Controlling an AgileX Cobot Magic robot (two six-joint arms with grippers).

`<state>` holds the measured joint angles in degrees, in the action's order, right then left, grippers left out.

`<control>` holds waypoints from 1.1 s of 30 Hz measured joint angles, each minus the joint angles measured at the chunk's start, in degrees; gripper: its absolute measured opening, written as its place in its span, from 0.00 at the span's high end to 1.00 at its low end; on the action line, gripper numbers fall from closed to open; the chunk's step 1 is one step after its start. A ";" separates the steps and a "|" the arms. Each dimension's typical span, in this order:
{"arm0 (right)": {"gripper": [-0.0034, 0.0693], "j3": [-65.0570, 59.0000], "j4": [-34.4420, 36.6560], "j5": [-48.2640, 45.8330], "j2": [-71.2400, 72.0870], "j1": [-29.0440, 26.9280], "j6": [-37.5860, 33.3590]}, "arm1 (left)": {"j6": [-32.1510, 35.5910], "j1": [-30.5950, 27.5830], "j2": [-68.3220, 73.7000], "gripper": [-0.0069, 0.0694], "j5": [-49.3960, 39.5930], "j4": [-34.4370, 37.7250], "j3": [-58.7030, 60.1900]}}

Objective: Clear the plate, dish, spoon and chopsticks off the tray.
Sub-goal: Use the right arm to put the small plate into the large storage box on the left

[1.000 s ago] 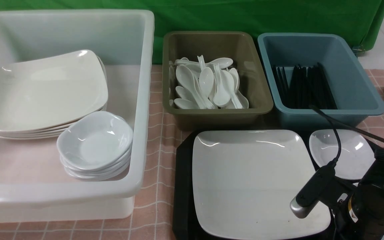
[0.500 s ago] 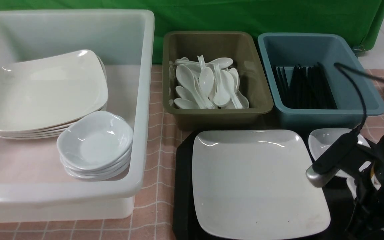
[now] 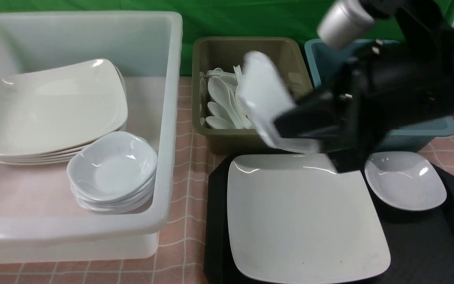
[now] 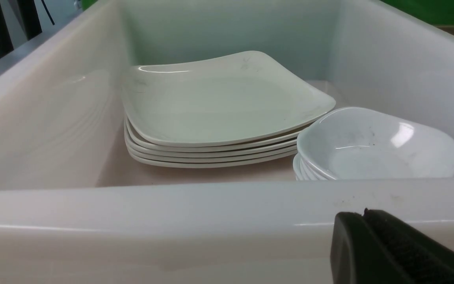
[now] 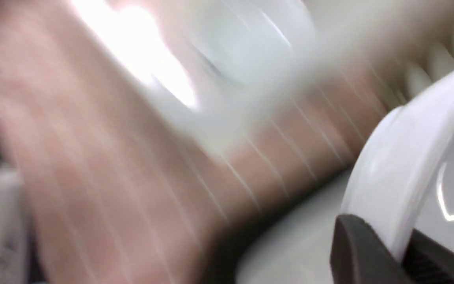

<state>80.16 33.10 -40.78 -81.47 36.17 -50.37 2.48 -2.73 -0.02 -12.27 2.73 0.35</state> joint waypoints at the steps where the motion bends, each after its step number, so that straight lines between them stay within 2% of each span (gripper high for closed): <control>1: 0.85 1.76 2.79 1.29 -2.24 2.09 -4.48 | 0.00 0.00 0.00 0.90 0.00 0.00 0.00; 4: 0.85 7.45 5.74 6.83 -10.75 8.05 -12.86 | 0.00 0.00 0.00 0.89 0.00 0.00 0.00; 8: 0.85 14.16 4.50 12.85 -22.48 13.39 -19.82 | 0.00 0.00 0.00 0.89 0.00 0.00 0.00; 11: 0.85 17.89 0.40 15.10 -28.72 15.06 -21.98 | 0.00 0.00 0.00 0.89 0.00 0.00 0.00; 14: 0.85 21.62 -7.33 17.94 -35.46 15.73 -22.66 | 0.00 0.00 0.00 0.89 0.00 0.00 0.00; 15: 0.85 21.62 -7.33 17.94 -35.80 15.73 -22.73 | 0.00 0.00 0.00 0.89 0.00 0.00 0.00; 17: 0.85 22.89 -12.14 19.09 -39.22 15.73 -22.73 | 0.00 0.00 0.00 0.89 0.00 0.00 0.00; 21: 0.84 23.20 -13.96 19.44 -41.61 15.73 -22.08 | 0.00 0.00 0.00 0.89 0.00 0.00 0.00; 24: 0.77 23.47 -14.20 20.84 -42.03 15.73 -20.78 | 0.00 0.00 0.00 0.89 0.00 0.00 0.00; 29: 0.54 23.51 -14.50 21.15 -42.08 15.73 -18.20 | 0.00 0.00 0.00 0.89 0.00 0.00 0.00; 33: 0.45 23.51 -15.60 20.54 -41.55 15.73 -13.46 | 0.00 0.00 0.00 0.89 0.00 0.00 0.00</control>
<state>103.67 17.50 -20.24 -123.02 51.90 -63.83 2.48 -2.73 -0.02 -12.27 2.73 0.35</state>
